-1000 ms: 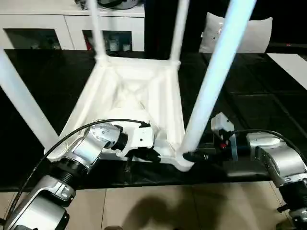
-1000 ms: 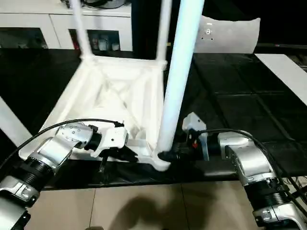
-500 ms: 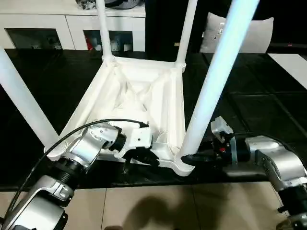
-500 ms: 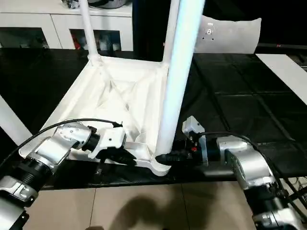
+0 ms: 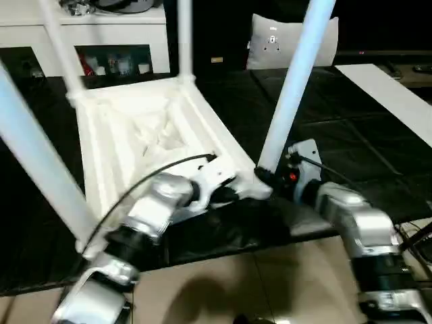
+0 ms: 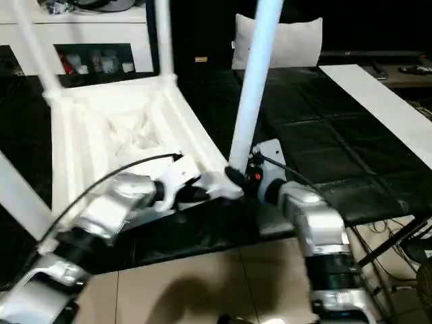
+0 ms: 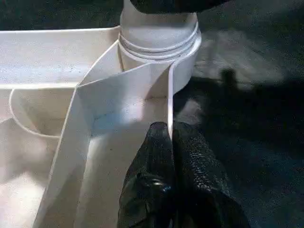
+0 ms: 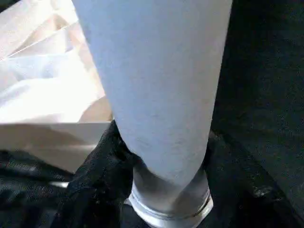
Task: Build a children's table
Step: Rotate leg to tighten
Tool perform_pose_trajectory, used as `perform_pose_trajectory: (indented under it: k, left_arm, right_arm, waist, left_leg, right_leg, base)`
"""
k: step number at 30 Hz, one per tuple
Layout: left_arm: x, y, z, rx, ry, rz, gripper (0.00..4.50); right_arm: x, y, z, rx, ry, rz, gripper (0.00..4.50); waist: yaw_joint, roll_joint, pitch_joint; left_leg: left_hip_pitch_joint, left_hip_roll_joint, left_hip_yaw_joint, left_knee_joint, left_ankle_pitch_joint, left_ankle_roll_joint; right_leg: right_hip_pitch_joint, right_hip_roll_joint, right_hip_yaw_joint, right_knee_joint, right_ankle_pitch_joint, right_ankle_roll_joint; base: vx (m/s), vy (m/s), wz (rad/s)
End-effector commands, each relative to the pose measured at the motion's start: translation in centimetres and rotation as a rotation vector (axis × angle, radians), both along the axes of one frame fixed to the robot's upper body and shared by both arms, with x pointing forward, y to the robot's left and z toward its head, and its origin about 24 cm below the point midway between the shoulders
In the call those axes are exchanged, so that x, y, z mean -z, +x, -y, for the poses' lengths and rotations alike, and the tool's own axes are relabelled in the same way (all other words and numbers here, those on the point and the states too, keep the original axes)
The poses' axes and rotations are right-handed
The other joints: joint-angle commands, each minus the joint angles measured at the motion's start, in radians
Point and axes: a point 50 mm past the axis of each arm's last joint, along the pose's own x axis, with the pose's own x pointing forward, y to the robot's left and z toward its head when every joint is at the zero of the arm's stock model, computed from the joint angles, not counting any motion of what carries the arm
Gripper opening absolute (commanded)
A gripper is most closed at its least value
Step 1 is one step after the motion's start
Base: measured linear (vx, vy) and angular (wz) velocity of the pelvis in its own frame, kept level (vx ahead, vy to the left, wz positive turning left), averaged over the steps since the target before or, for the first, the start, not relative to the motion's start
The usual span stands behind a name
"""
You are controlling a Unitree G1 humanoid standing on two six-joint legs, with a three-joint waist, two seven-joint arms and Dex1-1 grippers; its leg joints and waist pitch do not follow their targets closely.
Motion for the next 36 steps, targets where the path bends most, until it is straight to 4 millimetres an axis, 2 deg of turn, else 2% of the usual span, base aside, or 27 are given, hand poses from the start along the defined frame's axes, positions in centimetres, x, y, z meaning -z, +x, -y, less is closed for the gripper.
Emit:
perform_pose_trajectory:
  k: [1, 2, 4, 6, 7, 11, 12, 14, 15, 16, 20, 21, 25, 27, 30, 36]
  left_arm:
    - [-2.1, 0.1, 2.3, 0.058, -0.062, 0.068, 0.0]
    - [-2.1, 0.1, 2.3, 0.062, -0.058, 0.073, 0.0]
    - [-2.0, 0.0, 1.8, 0.092, -0.036, 0.093, 0.0]
    - [-1.9, -0.1, 1.7, 0.099, -0.032, 0.096, 0.0]
    - [-1.7, -0.1, 1.1, 0.125, -0.013, 0.106, 0.0]
    - [-1.5, -0.5, 0.2, 0.191, -0.001, 0.103, 0.0]
    - [-1.4, -0.6, -0.1, 0.229, 0.006, 0.1, 0.0]
    - [-1.3, -0.9, -0.5, 0.294, 0.023, 0.103, 0.0]
    - [-1.2, -0.9, -0.6, 0.303, 0.026, 0.104, 0.0]
    - [-1.2, -1.1, -0.8, 0.338, 0.03, 0.101, 0.0]
    - [-1.0, -1.8, -2.2, 0.526, 0.11, 0.083, 0.0]
    - [-1.0, -1.8, -2.2, 0.526, 0.11, 0.083, 0.0]
    - [-0.9, -2.2, -2.7, 0.62, 0.138, 0.061, 0.0]
    - [-0.8, -2.6, -3.1, 0.682, 0.154, 0.031, 0.0]
    - [-0.7, -2.9, -3.4, 0.716, 0.159, 0.013, 0.0]
    - [-0.7, -3.1, -3.7, 0.749, 0.153, -0.005, 0.0]
  right_arm:
    - [-0.9, 0.4, -1.8, -0.05, 0.072, 0.032, 2.66]
    - [-1.1, 0.3, -1.8, -0.055, 0.096, 0.037, 2.68]
    - [-1.2, -0.1, -1.6, -0.098, 0.09, 0.057, 2.88]
    - [-1.2, -0.2, -1.5, -0.103, 0.086, 0.06, 3.08]
    - [-1.2, -0.4, -0.8, -0.115, 0.072, 0.07, 3.14]
    - [-1.3, -0.6, 0.6, -0.167, 0.045, 0.083, 3.53]
    - [-1.5, -0.8, 1.1, -0.21, 0.034, 0.091, 3.59]
    - [-1.7, -0.9, 1.7, -0.273, 0.007, 0.108, 3.75]
    - [-1.8, -0.9, 1.8, -0.282, 0.003, 0.11, 3.75]
    - [-1.9, -1.1, 2.0, -0.322, -0.008, 0.117, 3.93]
    - [-2.3, -2.0, 3.3, -0.547, -0.103, 0.102, 4.18]
    - [-2.3, -2.0, 3.3, -0.547, -0.103, 0.102, 4.41]
    - [-2.2, -2.5, 3.8, -0.672, -0.125, 0.059, 4.41]
    - [-2.3, -3.0, 3.7, -0.757, -0.083, 0.032, 4.17]
    - [-2.2, -3.3, 3.8, -0.804, -0.067, 0.01, 3.94]
    - [-1.9, -4.2, 3.6, -0.885, -0.033, -0.035, 3.39]
  waist:
    - [0.012, -0.002, -0.076]
    - [0.013, -0.002, -0.077]
    - [0.021, 0.0, -0.081]
    - [0.022, -0.003, -0.084]
    - [0.028, -0.004, -0.084]
    - [0.041, -0.005, -0.08]
    - [0.047, -0.002, -0.075]
    - [0.056, -0.001, -0.073]
    - [0.058, -0.002, -0.073]
    - [0.064, -0.001, -0.071]
    - [0.08, -0.001, -0.072]
    - [0.085, -0.001, -0.072]
    - [0.093, -0.003, -0.074]
    - [0.099, -0.007, -0.074]
    - [0.107, -0.005, -0.073]
    - [0.109, -0.007, -0.072]
  left_leg:
    - [-0.016, -0.01, 0.013, -0.06, -0.078, 0.077]
    - [-0.017, -0.009, 0.013, -0.06, -0.067, 0.081]
    - [-0.023, -0.005, 0.01, -0.057, 0.003, 0.096]
    - [-0.027, -0.006, 0.009, -0.054, 0.04, 0.105]
    - [-0.028, -0.008, 0.012, -0.051, 0.069, 0.12]
    - [-0.025, -0.016, 0.022, -0.052, 0.019, 0.118]
    - [-0.02, -0.016, 0.025, -0.055, -0.016, 0.11]
    - [-0.016, -0.015, 0.026, -0.057, -0.054, 0.098]
    - [-0.015, -0.015, 0.026, -0.057, -0.061, 0.096]
    - [-0.008, -0.014, 0.029, -0.058, -0.073, 0.087]
    - [-0.009, -0.008, 0.026, -0.059, -0.08, 0.089]
    - [-0.007, -0.007, 0.025, -0.059, -0.077, 0.088]
    - [-0.009, -0.005, 0.024, -0.06, -0.071, 0.083]
    - [-0.009, -0.004, 0.026, -0.06, -0.068, 0.089]
    - [-0.006, -0.002, 0.026, -0.061, -0.067, 0.084]
    - [-0.006, -0.006, 0.027, -0.061, -0.088, 0.069]
  right_leg:
    - [0.075, -0.063, 0.061, -0.06, -0.384, 0.008]
    - [0.076, -0.063, 0.063, -0.056, -0.367, 0.002]
    - [0.078, -0.063, 0.074, -0.032, -0.274, -0.028]
    - [0.08, -0.062, 0.079, -0.018, -0.222, -0.044]
    - [0.079, -0.061, 0.084, -0.009, -0.183, -0.064]
    - [0.076, -0.059, 0.088, -0.017, -0.251, -0.047]
    - [0.072, -0.057, 0.086, -0.028, -0.308, -0.029]
    - [0.069, -0.055, 0.082, -0.039, -0.37, -0.001]
    - [0.068, -0.054, 0.081, -0.04, -0.381, 0.007]
    - [0.061, -0.054, 0.083, -0.045, -0.399, 0.011]
    - [0.063, -0.054, 0.087, -0.039, -0.387, 0.008]
    - [0.062, -0.055, 0.089, -0.036, -0.375, 0.0]
    - [0.066, -0.058, 0.089, -0.031, -0.362, -0.017]
    - [0.067, -0.056, 0.09, -0.028, -0.353, -0.021]
    - [0.064, -0.058, 0.09, -0.03, -0.367, -0.025]
    - [0.067, -0.056, 0.086, -0.037, -0.409, -0.001]
  base:
    - [0.0, 0.0, 0.0]
    - [0.0, 0.0, 0.0]
    - [0.0, 0.0, 0.0]
    - [0.0, 0.0, 0.0]
    - [0.0, 0.0, 0.0]
    - [0.0, 0.0, 0.0]
    - [0.0, 0.0, 0.0]
    - [0.0, 0.0, 0.0]
    - [0.0, 0.0, 0.0]
    - [0.0, 0.0, 0.0]
    - [0.0, 0.0, 0.0]
    - [0.0, 0.0, 0.0]
    - [0.0, 0.0, 0.0]
    - [0.0, 0.0, 0.0]
    - [0.0, 0.0, 0.0]
    - [0.0, 0.0, 0.0]
